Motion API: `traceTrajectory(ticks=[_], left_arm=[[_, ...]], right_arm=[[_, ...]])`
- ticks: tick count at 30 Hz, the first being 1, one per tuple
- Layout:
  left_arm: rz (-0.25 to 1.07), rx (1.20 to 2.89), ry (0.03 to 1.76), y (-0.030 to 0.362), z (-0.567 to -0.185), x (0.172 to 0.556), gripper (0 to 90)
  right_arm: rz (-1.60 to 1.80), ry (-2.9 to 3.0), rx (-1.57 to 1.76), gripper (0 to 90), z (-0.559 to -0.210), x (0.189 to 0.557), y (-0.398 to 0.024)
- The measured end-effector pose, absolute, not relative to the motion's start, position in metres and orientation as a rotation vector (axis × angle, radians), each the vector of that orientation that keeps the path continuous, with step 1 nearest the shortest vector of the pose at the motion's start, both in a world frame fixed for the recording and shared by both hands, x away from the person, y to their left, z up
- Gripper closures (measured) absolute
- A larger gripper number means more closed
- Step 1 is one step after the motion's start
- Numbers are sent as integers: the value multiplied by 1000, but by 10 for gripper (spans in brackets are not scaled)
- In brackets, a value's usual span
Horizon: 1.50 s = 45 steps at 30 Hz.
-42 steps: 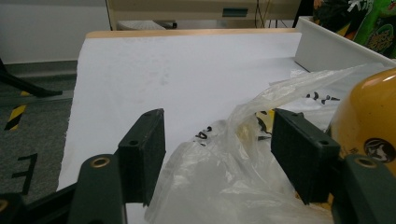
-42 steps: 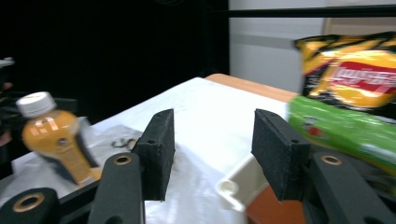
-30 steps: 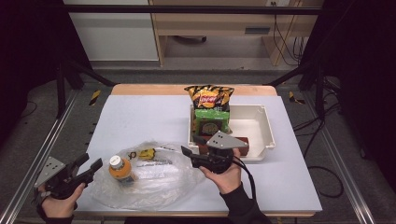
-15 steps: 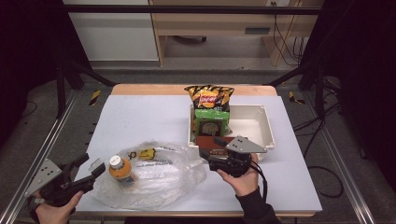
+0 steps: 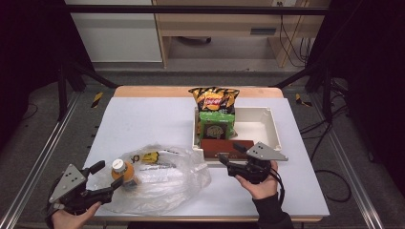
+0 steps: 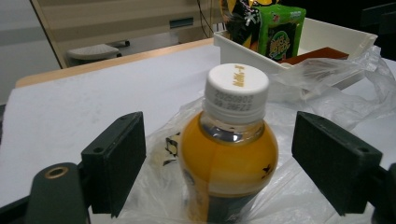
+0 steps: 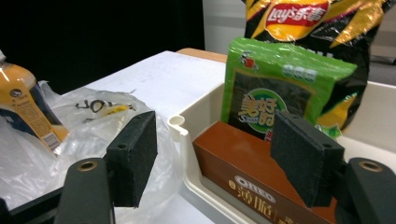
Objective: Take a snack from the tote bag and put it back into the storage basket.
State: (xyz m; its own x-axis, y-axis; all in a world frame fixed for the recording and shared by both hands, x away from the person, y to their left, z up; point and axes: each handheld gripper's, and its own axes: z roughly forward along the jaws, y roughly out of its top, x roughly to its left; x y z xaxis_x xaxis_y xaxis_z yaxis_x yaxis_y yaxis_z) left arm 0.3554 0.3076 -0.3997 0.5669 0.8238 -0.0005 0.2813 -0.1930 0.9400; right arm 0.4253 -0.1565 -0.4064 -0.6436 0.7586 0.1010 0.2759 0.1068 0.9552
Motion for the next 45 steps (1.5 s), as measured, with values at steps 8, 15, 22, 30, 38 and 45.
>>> traceTrajectory(ticks=[8, 15, 22, 30, 38, 45], left_arm=[[621, 1794, 944, 289, -418, 366, 194], [608, 1779, 988, 284, -424, 374, 241], [611, 1754, 1017, 284, -424, 377, 302], [644, 1730, 1023, 277, -411, 377, 306], [669, 1712, 978, 252, -389, 386, 306], [650, 1731, 960, 221, -394, 401, 306]], right_arm=[[1537, 1969, 1063, 327, -415, 427, -168], [1536, 1962, 1079, 326, -416, 428, -173], [1543, 1952, 1090, 327, -416, 429, -177], [1557, 1938, 1096, 327, -414, 428, -180], [1551, 1931, 1101, 327, -414, 429, -182], [1550, 1933, 1103, 327, -415, 429, -182]])
